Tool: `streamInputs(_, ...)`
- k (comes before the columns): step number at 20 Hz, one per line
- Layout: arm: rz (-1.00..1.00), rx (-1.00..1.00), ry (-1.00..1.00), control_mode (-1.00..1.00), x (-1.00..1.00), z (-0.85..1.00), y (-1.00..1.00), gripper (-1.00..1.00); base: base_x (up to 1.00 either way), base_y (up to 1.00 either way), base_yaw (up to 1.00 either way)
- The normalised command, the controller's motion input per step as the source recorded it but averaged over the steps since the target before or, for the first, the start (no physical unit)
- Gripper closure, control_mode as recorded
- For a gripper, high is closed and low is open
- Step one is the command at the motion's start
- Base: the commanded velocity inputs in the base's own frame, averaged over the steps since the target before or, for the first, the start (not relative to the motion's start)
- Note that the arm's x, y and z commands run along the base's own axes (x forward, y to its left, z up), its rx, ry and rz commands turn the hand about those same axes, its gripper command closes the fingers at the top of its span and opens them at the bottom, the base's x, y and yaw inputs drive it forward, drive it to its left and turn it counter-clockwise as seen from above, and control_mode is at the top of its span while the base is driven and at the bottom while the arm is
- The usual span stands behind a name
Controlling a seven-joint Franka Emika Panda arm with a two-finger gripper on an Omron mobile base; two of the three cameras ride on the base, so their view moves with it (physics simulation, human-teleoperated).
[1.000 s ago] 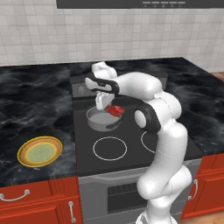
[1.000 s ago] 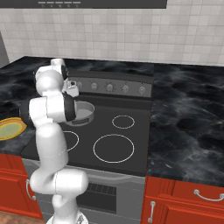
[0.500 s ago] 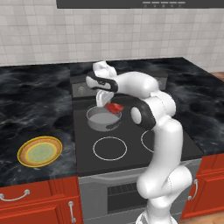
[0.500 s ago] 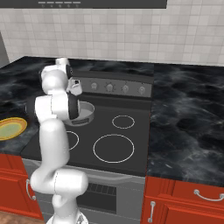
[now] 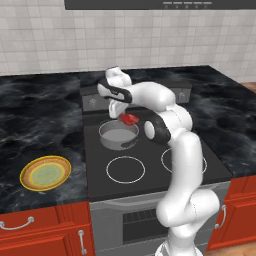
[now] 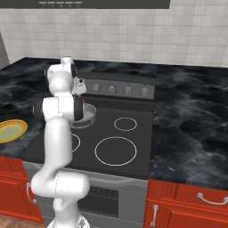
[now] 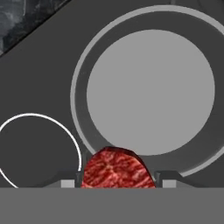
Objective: Retrieve the frozen meat and place it in the pot on a burner. Then turn the burner on.
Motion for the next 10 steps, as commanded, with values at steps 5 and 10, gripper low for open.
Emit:
streamInputs(5, 0.00, 0.00, 0.00, -1.00, 0.33, 0.00, 0.00, 1.00, 0.00, 0.00, 0.00)
streamInputs(10, 0.00, 0.00, 0.00, -1.00, 0.20, -0.02, 0.02, 1.00, 0.00, 0.00, 0.00)
